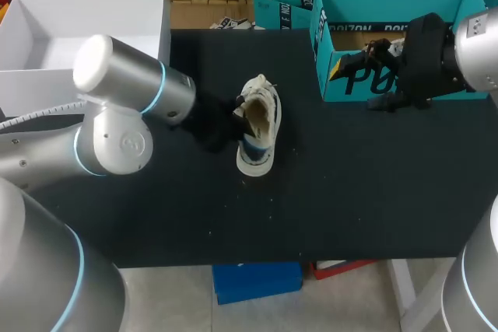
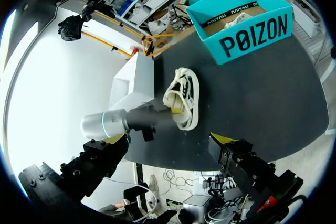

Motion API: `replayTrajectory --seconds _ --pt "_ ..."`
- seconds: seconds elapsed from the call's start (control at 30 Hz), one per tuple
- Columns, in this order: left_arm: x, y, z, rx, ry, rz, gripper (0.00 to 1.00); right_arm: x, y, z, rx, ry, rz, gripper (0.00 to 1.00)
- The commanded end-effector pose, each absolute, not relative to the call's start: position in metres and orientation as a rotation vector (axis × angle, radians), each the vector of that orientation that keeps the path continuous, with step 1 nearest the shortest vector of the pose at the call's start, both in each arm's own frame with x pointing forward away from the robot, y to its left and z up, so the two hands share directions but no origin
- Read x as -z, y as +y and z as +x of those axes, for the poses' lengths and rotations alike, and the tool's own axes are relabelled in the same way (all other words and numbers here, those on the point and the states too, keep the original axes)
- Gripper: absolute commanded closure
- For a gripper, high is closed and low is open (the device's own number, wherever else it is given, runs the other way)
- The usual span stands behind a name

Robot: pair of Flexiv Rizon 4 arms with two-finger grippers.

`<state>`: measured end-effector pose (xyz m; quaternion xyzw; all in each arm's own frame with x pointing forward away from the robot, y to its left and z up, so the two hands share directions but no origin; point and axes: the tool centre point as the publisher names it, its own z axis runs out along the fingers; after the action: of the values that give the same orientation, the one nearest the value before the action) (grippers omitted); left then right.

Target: Take the shoe out of the shoebox, open the shoe tongue, remove and reinsert the insole, then place the shoe into the shoebox

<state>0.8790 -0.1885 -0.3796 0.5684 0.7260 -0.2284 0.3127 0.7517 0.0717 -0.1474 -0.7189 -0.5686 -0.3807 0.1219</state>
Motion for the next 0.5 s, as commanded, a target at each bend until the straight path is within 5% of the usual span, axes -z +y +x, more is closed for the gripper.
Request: replayTrajectory --seconds 0.03,0.07,0.13,0.2,0.27,0.5 --pt "0.378 -0.188 0.874 0.634 1.904 1.511 1.00 0.148 0.073 0.752 1.111 -1.660 -2.101 0.00" --pt "0.378 -0.187 0.872 0.649 1.903 1.520 1.00 0.148 0.073 0.752 1.111 -1.660 -2.101 0.00" --pt "0.378 -0.186 0.867 0.658 1.900 1.537 0.81 0.148 0.073 0.752 1.111 -1.660 -2.101 0.00" --pt "0.377 -0.184 0.864 0.671 1.903 1.540 0.29 0.148 0.073 0.752 1.111 -1.660 -2.101 0.00" --pt "0.373 -0.181 0.863 0.685 1.903 1.543 0.00 0.148 0.073 0.752 1.111 -1.660 -2.101 0.00" --pt "0.348 -0.171 0.863 0.715 1.862 1.542 0.00 0.148 0.073 0.752 1.111 -1.660 -2.101 0.00"
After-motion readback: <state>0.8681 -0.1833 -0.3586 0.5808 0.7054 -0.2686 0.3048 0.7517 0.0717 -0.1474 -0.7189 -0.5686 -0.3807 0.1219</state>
